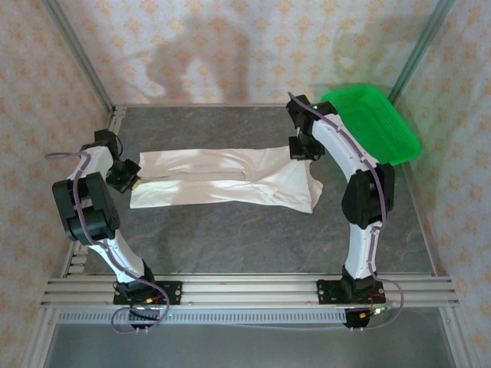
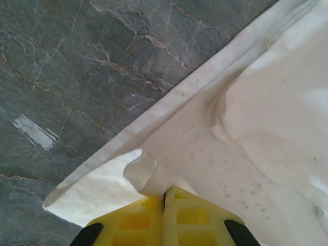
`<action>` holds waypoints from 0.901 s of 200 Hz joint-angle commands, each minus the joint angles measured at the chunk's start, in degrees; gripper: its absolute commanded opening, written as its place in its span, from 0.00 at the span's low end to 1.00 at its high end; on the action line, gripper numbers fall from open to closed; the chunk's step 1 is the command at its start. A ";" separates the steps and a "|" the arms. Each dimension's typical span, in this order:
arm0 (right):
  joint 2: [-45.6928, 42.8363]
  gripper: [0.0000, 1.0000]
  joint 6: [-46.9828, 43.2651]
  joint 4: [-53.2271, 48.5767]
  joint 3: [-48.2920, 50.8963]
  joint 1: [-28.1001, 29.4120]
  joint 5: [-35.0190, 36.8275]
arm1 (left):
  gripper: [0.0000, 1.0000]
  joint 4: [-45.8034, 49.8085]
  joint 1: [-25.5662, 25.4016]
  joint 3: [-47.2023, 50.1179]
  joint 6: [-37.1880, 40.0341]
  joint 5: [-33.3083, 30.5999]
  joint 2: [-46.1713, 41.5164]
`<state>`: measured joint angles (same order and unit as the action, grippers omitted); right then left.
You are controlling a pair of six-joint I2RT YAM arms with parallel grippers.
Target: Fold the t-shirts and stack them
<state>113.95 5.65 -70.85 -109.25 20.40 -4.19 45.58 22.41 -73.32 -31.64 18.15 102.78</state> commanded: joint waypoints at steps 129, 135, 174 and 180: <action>13.72 0.00 -4.00 -4.47 -20.27 -0.47 6.42 | 0.65 -8.38 -15.28 11.48 -6.36 -3.39 -12.97; 14.28 0.00 -4.05 -4.56 -21.07 -0.50 6.76 | 0.65 -8.73 -15.42 12.14 -6.10 -3.71 -12.82; 17.91 0.00 -4.87 -4.48 -25.92 -0.50 7.18 | 0.65 -10.19 -15.47 15.46 -5.56 -5.63 -11.23; 18.42 0.00 -5.01 -4.29 -26.35 -0.46 7.33 | 0.65 -10.24 -15.47 15.87 -5.47 -6.05 -10.91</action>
<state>130.34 2.13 -73.82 -132.33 20.40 0.32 37.52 7.11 -59.05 -36.62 15.40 91.20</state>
